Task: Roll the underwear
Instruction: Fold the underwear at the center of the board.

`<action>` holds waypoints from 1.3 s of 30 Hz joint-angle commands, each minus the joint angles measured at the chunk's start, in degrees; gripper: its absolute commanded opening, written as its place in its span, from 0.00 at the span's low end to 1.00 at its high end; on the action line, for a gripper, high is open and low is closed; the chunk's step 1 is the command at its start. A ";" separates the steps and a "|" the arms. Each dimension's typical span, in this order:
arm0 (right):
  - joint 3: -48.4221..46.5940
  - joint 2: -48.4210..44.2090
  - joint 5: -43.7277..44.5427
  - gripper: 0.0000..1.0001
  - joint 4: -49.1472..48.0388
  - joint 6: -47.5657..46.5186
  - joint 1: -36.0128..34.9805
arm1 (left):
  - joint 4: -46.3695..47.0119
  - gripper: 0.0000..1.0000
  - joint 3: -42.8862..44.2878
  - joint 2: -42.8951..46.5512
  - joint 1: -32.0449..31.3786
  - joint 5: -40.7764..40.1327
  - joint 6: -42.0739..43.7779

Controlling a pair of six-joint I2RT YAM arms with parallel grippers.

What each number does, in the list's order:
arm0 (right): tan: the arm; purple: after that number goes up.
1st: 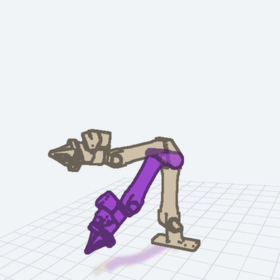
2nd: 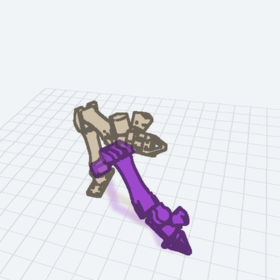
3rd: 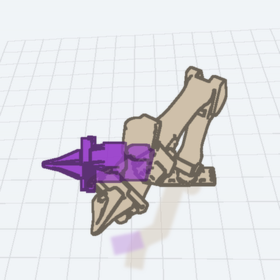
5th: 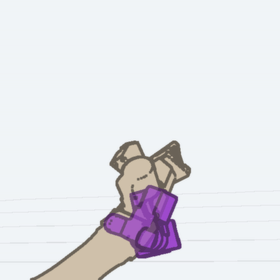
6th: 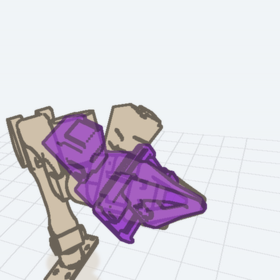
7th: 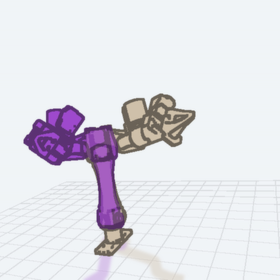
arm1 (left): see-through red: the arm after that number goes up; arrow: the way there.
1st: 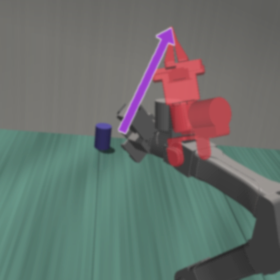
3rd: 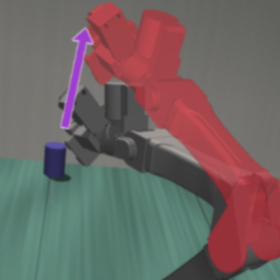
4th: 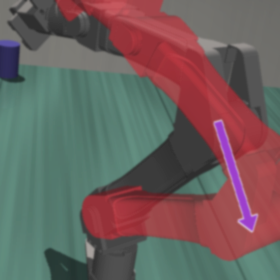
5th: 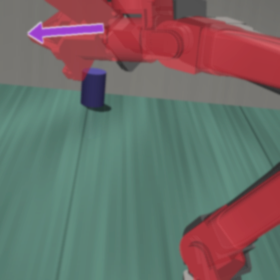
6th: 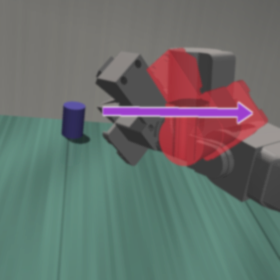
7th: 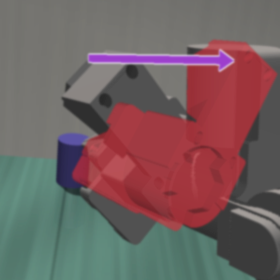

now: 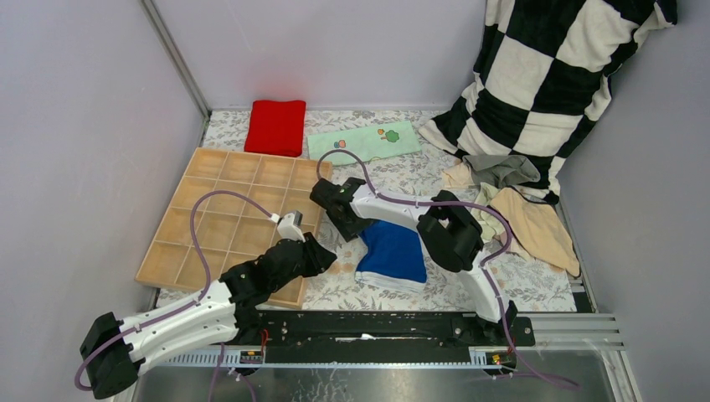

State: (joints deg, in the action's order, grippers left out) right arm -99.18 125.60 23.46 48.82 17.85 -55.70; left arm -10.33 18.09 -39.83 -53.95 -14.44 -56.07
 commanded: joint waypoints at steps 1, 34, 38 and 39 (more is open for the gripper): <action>-2.73 1.39 1.50 0.74 0.50 -3.11 -0.09 | -0.27 0.33 1.06 0.16 0.10 -1.49 -0.46; 17.76 -15.96 -4.49 0.00 -24.90 8.65 5.12 | 15.06 0.68 2.90 -11.51 0.03 6.64 7.52; 23.44 -20.11 -11.38 0.00 -30.78 11.17 7.56 | 20.20 0.78 5.15 -18.30 0.04 9.05 10.97; 24.21 -20.61 -13.03 0.00 -31.47 11.54 8.07 | 20.78 0.79 5.89 -20.12 0.07 9.29 11.70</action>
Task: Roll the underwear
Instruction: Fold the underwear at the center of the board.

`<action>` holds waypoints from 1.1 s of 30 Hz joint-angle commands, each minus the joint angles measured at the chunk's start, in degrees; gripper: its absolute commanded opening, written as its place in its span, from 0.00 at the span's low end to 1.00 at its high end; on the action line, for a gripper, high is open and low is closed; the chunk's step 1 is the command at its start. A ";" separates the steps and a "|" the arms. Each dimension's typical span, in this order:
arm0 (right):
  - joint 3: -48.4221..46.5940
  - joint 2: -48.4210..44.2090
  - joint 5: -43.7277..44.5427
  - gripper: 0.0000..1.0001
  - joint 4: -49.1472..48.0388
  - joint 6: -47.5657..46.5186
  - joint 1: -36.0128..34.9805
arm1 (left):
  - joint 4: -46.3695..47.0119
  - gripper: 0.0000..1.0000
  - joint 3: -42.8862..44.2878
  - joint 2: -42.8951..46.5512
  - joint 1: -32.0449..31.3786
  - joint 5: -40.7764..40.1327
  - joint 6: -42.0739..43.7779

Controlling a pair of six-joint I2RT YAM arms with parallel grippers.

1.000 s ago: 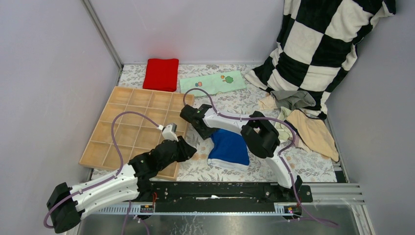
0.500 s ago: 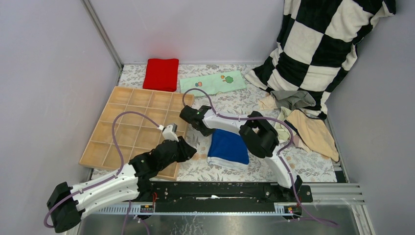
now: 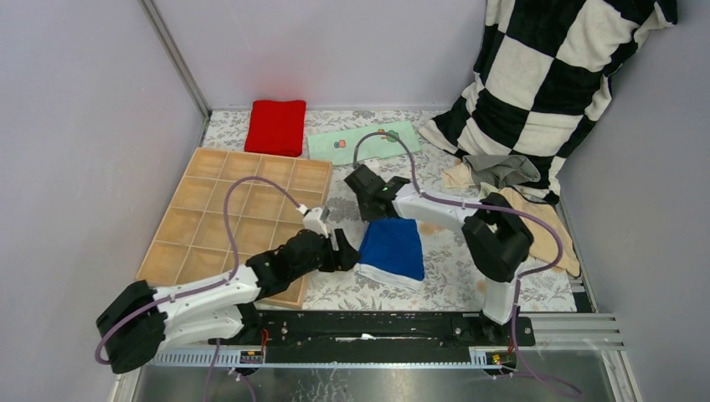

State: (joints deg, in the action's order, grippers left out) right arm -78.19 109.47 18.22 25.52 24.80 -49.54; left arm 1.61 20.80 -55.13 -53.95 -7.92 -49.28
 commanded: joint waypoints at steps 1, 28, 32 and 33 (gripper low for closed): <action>3.75 -4.86 -9.12 0.00 -8.68 4.85 2.32 | 9.13 0.81 3.92 -6.84 0.08 2.84 5.46; 8.10 -9.20 -18.13 0.00 -12.68 10.69 8.48 | 16.23 0.43 6.99 -22.90 -0.92 6.09 6.74; 11.96 -10.85 -20.96 0.00 -17.27 13.45 10.32 | 10.35 0.25 9.01 -20.52 -1.02 1.88 7.32; 13.30 -11.49 -21.63 0.00 -18.84 14.35 10.88 | 7.04 0.25 9.85 -20.01 -1.01 0.43 7.46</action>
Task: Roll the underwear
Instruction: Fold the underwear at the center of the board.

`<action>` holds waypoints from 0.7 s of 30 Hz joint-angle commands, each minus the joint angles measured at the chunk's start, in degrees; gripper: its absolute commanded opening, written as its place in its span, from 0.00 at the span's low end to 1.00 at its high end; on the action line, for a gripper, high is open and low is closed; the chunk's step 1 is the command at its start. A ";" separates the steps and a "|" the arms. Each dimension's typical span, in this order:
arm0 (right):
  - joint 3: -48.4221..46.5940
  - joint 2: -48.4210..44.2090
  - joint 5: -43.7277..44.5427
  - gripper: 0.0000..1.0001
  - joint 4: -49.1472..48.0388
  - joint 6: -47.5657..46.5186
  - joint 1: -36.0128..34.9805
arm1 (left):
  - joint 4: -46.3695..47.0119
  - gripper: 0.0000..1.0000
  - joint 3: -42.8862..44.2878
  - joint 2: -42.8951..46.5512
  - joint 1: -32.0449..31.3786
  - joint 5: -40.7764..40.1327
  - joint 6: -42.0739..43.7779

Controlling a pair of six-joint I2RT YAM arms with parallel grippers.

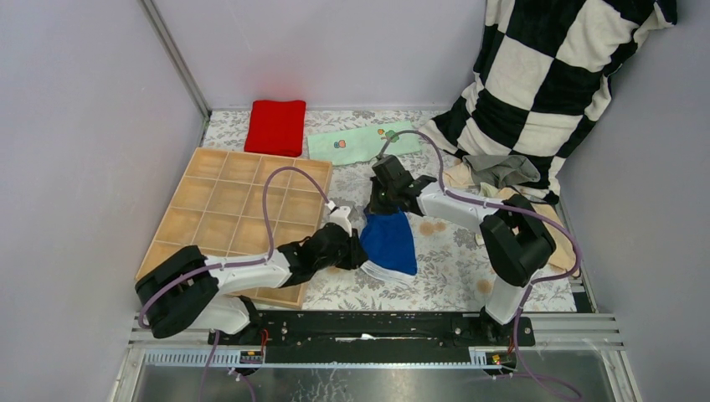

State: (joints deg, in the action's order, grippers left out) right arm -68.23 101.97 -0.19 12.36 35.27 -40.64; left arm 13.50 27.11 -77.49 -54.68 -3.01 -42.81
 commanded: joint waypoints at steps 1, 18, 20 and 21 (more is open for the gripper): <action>4.62 -4.58 -4.04 0.00 -7.46 4.76 2.53 | -7.43 0.24 4.35 2.69 -0.28 -5.90 1.24; 22.64 -10.06 -7.38 0.00 -36.44 17.37 7.86 | -30.55 0.21 15.75 -2.20 -6.58 -19.97 5.28; 25.13 -11.67 -6.17 0.00 -38.27 17.76 7.99 | -31.63 0.21 16.82 -3.25 -7.81 -21.66 5.04; 26.30 -12.42 -5.55 0.00 -38.89 17.88 8.03 | -32.11 0.21 17.34 -3.66 -8.39 -22.35 4.95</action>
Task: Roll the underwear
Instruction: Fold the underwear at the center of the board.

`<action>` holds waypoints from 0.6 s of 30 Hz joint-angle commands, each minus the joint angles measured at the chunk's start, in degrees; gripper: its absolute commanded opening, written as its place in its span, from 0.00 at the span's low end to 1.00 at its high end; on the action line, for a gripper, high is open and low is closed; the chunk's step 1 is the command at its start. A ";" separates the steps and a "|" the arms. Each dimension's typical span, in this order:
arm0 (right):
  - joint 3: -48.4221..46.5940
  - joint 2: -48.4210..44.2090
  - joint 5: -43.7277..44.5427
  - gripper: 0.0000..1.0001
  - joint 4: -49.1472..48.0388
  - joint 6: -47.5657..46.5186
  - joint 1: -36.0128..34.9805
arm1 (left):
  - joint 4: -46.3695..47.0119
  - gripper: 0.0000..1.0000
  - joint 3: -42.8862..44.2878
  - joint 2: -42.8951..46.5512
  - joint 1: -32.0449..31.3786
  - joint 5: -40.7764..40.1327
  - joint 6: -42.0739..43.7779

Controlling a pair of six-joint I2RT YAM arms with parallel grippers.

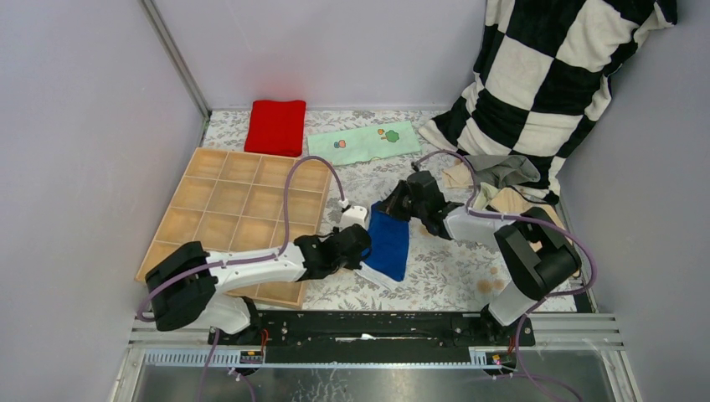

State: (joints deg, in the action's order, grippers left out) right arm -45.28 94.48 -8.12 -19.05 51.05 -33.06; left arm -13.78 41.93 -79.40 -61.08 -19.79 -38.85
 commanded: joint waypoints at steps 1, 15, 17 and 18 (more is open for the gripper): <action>4.45 -5.57 2.89 0.00 -8.28 2.19 0.44 | -5.16 0.21 3.06 -2.16 -2.46 -6.13 1.04; 12.58 -9.30 7.84 0.01 -9.61 3.79 1.66 | -6.46 0.25 7.79 -5.95 -6.87 -8.14 0.10; 12.54 -8.85 9.40 0.01 -8.76 3.68 1.76 | -6.50 0.25 8.25 -6.63 -7.30 -8.10 -0.14; 12.58 -8.60 9.63 0.01 -8.65 3.59 1.72 | -6.54 0.25 8.49 -6.87 -7.52 -8.07 -0.17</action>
State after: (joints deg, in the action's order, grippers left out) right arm -32.82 86.65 -2.31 -27.11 54.30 -31.86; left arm -18.85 48.51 -84.90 -67.57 -25.98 -38.83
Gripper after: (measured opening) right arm 0.056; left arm 0.246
